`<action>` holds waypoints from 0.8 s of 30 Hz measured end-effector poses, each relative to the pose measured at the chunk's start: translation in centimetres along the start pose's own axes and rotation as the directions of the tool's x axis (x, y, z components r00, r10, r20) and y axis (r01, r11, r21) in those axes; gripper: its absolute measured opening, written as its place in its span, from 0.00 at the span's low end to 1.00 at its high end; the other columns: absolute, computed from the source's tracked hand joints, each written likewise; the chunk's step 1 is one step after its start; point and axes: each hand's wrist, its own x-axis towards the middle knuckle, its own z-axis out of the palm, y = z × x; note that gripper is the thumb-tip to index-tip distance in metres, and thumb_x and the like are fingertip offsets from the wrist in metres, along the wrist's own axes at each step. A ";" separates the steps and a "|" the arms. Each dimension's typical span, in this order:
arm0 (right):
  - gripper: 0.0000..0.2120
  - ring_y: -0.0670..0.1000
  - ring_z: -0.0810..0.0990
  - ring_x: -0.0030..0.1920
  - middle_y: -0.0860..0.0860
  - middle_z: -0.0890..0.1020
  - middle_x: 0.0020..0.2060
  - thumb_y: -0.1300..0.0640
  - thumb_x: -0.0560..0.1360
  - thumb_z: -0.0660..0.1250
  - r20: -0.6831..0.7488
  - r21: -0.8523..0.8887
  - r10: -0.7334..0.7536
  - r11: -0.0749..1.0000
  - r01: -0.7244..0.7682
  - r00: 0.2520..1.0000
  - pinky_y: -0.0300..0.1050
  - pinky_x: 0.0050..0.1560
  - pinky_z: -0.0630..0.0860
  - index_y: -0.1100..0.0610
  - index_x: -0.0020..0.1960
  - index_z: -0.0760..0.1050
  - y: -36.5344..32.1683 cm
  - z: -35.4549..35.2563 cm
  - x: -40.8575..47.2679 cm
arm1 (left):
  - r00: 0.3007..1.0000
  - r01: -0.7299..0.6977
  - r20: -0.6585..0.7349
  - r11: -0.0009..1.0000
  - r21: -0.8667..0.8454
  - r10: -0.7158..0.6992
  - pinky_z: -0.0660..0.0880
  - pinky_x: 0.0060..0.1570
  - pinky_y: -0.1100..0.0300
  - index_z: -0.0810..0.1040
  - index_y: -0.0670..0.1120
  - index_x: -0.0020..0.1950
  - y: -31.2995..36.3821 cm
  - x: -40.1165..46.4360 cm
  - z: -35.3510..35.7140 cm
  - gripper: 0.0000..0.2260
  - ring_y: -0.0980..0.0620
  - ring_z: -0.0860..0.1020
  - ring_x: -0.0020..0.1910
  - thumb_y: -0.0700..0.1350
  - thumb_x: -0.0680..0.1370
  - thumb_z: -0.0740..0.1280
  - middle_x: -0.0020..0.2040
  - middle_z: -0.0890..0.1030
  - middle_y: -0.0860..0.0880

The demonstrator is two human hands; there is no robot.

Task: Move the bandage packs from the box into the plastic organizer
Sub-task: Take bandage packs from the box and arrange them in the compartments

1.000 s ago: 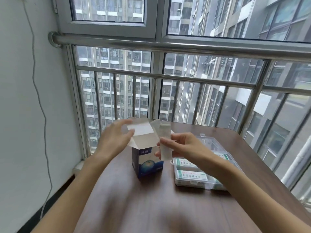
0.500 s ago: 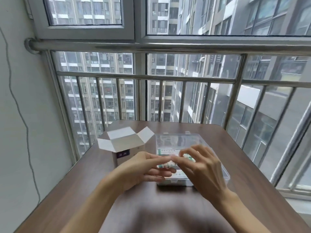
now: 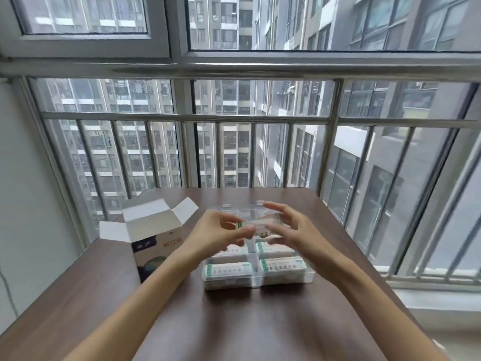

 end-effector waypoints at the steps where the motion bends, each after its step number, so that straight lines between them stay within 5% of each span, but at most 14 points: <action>1: 0.15 0.48 0.82 0.48 0.52 0.83 0.50 0.58 0.75 0.69 -0.015 -0.084 -0.029 0.996 0.028 0.999 0.41 0.48 0.79 0.51 0.60 0.76 -0.2 -0.5 0.3 | 1.000 -0.016 0.000 1.000 0.012 0.016 0.70 0.28 0.71 0.83 0.50 0.45 0.5 0.7 0.4 0.13 0.63 0.79 0.31 0.56 0.68 0.73 0.37 0.85 0.53; 3: 0.12 0.46 0.82 0.44 0.50 0.84 0.46 0.59 0.73 0.70 -0.080 -0.175 -0.059 0.984 0.044 0.995 0.36 0.44 0.78 0.52 0.56 0.78 -0.9 -1.5 1.3 | 0.999 -0.047 -0.008 0.998 0.033 0.048 0.68 0.29 0.71 0.83 0.48 0.43 1.2 2.3 1.0 0.17 0.63 0.76 0.29 0.60 0.65 0.71 0.36 0.84 0.52; 6: 0.10 0.44 0.81 0.43 0.49 0.83 0.44 0.57 0.73 0.71 -0.188 -0.270 -0.070 0.963 0.017 0.980 0.29 0.39 0.75 0.55 0.54 0.78 -1.0 -3.1 3.1 | 0.996 -0.092 0.011 0.992 0.092 0.091 0.66 0.31 0.71 0.82 0.44 0.50 1.8 5.2 2.1 0.12 0.62 0.72 0.30 0.52 0.77 0.66 0.43 0.83 0.49; 10: 0.10 0.47 0.83 0.44 0.51 0.84 0.44 0.58 0.72 0.72 -0.206 -0.442 -0.054 0.896 -0.044 0.977 0.34 0.43 0.78 0.59 0.53 0.81 0.6 -4.4 4.6 | 0.996 -0.078 0.071 0.963 0.258 0.061 0.67 0.26 0.74 0.76 0.43 0.61 0.7 7.8 2.6 0.11 0.63 0.72 0.33 0.43 0.79 0.64 0.52 0.83 0.46; 13: 0.08 0.46 0.83 0.40 0.51 0.85 0.40 0.58 0.70 0.73 -0.179 -0.493 -0.038 0.868 -0.056 0.983 0.39 0.44 0.80 0.58 0.50 0.83 2.0 -4.6 5.0 | 0.995 -0.087 0.078 0.915 0.394 0.062 0.68 0.31 0.71 0.77 0.47 0.57 -0.7 8.5 2.7 0.08 0.60 0.76 0.38 0.44 0.78 0.67 0.51 0.83 0.49; 17: 0.06 0.33 0.73 0.27 0.46 0.83 0.38 0.55 0.70 0.74 -0.121 -0.604 -0.031 0.796 -0.049 0.992 0.28 0.31 0.67 0.52 0.47 0.84 3.2 -4.4 4.9 | 0.992 -0.101 0.111 0.862 0.496 0.052 0.73 0.42 0.65 0.81 0.51 0.52 -2.1 8.4 2.4 0.06 0.58 0.79 0.44 0.46 0.76 0.69 0.50 0.84 0.51; 24: 0.07 0.41 0.69 0.39 0.46 0.74 0.41 0.51 0.69 0.75 -0.075 -0.671 -0.003 0.740 -0.049 0.997 0.36 0.38 0.64 0.49 0.46 0.84 3.5 -4.6 4.9 | 0.986 -0.159 0.142 0.758 0.633 0.088 0.68 0.44 0.63 0.83 0.54 0.54 -2.1 7.9 2.4 0.11 0.58 0.73 0.46 0.55 0.74 0.70 0.50 0.79 0.54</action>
